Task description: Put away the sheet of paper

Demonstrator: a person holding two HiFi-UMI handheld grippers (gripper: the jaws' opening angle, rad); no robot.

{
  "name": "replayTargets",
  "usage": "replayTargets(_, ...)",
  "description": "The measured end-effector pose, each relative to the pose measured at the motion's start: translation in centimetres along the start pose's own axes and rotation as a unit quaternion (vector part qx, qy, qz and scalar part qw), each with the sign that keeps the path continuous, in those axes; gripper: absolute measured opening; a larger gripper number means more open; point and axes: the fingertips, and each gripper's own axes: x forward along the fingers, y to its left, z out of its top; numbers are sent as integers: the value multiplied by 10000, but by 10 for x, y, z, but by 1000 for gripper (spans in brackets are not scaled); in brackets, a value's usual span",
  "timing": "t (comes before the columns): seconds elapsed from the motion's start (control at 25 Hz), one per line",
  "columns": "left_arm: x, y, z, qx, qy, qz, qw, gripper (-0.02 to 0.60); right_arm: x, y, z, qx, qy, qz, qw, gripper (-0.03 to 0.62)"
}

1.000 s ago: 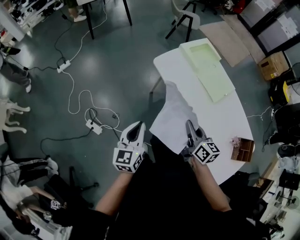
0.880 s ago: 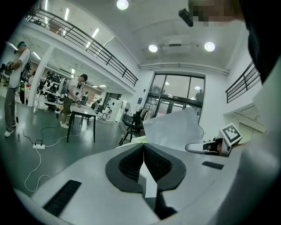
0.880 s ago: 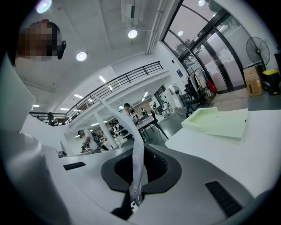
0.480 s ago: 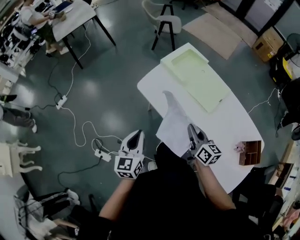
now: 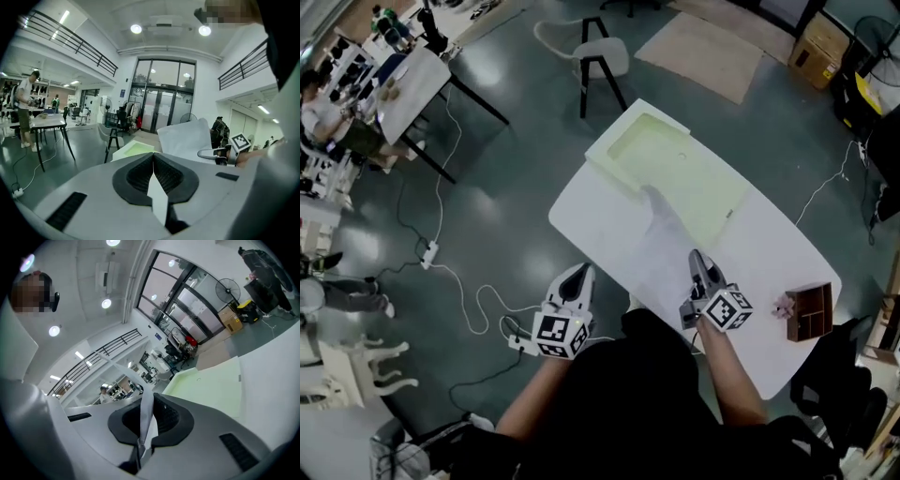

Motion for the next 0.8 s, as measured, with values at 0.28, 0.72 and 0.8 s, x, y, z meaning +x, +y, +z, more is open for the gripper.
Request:
replayTargets(0.28,62,-23,12,366,265,-405,9982,5,3,-61,34,578,-492,-267,9968,-2)
replayTargets(0.72,105,-50,10,503,216,-702,9960,5,8,-108,58,1076,-809,-503,9896,-2)
replayTargets(0.8,105,-49,5,426,237,-680,9965,5,14,-108,54,1117,-758,-515,9895,-2)
